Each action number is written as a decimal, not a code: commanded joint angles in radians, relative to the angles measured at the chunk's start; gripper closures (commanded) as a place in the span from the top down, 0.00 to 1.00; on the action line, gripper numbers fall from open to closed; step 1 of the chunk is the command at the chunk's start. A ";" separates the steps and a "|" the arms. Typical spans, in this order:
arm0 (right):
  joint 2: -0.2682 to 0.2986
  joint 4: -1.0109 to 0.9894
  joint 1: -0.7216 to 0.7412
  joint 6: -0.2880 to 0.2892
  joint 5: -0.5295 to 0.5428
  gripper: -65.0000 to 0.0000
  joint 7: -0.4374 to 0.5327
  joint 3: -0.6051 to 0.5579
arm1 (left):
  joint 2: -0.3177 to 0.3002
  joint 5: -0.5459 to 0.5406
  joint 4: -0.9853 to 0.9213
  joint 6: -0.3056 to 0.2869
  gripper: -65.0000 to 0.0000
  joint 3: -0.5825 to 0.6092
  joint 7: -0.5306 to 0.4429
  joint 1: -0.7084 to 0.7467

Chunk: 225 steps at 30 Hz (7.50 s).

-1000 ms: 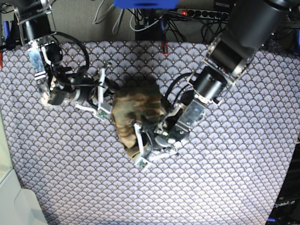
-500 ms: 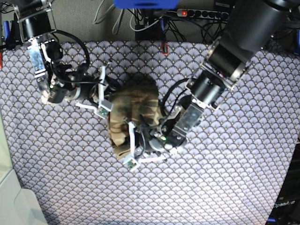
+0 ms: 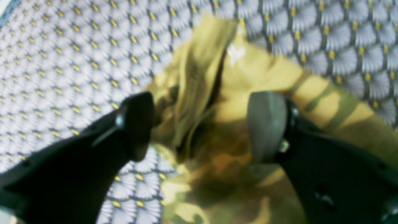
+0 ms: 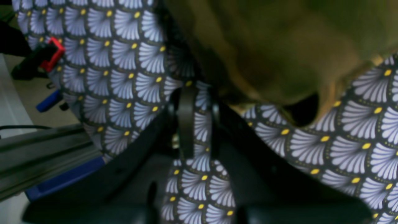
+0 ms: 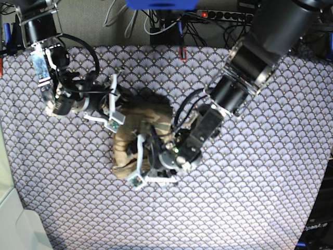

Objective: Fold the T-shirt properly
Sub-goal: 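Grasp the bundle with both grippers and fold it in half, then release the bundle with the left gripper and press it with the right gripper, then lower the left gripper onto the bundle edge beside the right gripper, then press and square the camouflage bundle with both grippers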

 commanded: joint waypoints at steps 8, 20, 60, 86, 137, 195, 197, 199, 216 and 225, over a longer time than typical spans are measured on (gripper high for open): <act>0.046 0.026 0.028 0.007 0.022 0.09 0.019 0.012 | -0.039 -0.008 0.242 0.007 0.73 -0.144 0.094 0.025; 0.075 0.277 0.028 0.007 0.031 0.09 -0.101 0.217 | -0.170 -0.004 0.636 0.007 0.43 -0.527 0.312 0.341; -0.095 -0.134 0.194 0.007 0.148 0.09 0.076 -0.060 | -0.177 -0.004 0.925 -0.004 0.01 -0.928 0.495 0.741; -0.033 -0.223 0.230 0.007 0.145 0.09 0.102 -0.064 | 0.102 -0.013 0.668 -0.005 0.63 -0.902 0.327 0.489; -0.030 -0.223 0.230 0.007 0.143 0.09 0.100 -0.064 | 0.128 -0.307 0.234 0.205 0.01 -0.581 0.133 0.336; -0.030 -0.223 0.244 0.007 0.143 0.09 0.100 -0.064 | 0.054 -0.493 0.171 0.492 0.01 -0.285 0.093 0.269; -0.030 -0.223 0.244 0.007 0.143 0.09 0.100 -0.064 | 0.047 -0.493 0.211 0.492 0.01 -0.283 0.097 0.275; -0.030 -0.223 0.244 0.007 0.143 0.09 0.100 -0.064 | 0.030 -0.502 0.240 0.492 0.01 -0.282 0.097 0.276; -0.037 -0.223 0.243 0.007 0.143 0.09 0.102 -0.064 | 0.030 -0.502 0.180 0.446 0.01 -0.271 0.086 0.308; -0.032 -0.221 0.244 0.007 0.143 0.09 0.100 -0.064 | 0.001 -0.502 0.329 0.368 0.01 -0.285 0.090 0.330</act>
